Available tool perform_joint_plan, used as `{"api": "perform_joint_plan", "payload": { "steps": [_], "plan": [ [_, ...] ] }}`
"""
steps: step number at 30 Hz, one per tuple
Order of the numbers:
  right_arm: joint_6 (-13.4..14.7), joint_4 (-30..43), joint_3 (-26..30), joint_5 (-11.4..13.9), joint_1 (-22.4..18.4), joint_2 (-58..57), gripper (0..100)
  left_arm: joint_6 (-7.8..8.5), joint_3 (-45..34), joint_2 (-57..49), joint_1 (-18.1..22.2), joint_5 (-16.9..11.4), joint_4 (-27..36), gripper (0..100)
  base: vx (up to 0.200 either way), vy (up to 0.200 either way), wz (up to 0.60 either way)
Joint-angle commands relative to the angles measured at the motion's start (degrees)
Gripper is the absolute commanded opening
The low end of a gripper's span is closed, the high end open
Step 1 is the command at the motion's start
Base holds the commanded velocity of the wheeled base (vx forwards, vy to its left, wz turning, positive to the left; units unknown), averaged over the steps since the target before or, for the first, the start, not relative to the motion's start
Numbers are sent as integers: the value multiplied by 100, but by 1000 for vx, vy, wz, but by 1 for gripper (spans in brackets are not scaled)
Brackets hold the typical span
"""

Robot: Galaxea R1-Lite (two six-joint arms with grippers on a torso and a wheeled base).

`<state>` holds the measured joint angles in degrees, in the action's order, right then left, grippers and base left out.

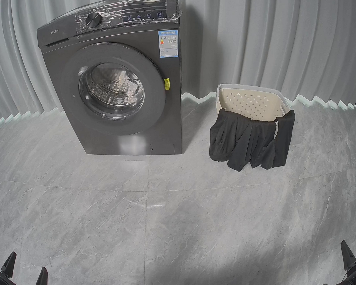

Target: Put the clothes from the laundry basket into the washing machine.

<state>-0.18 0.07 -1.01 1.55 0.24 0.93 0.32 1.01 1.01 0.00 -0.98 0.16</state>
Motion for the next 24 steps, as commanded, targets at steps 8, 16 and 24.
{"api": "perform_joint_plan", "payload": {
  "steps": [8,16,24],
  "plan": [
    [-8,1,101,3,2,-93,100,-14,-92,-92,0,-17,2,100,50,0,0],
    [-8,1,101,3,2,-93,100,-23,-92,-92,0,-17,2,100,200,0,0],
    [-8,1,101,3,2,-93,100,-23,-92,-92,0,-17,2,100,200,0,0]
  ]
}}
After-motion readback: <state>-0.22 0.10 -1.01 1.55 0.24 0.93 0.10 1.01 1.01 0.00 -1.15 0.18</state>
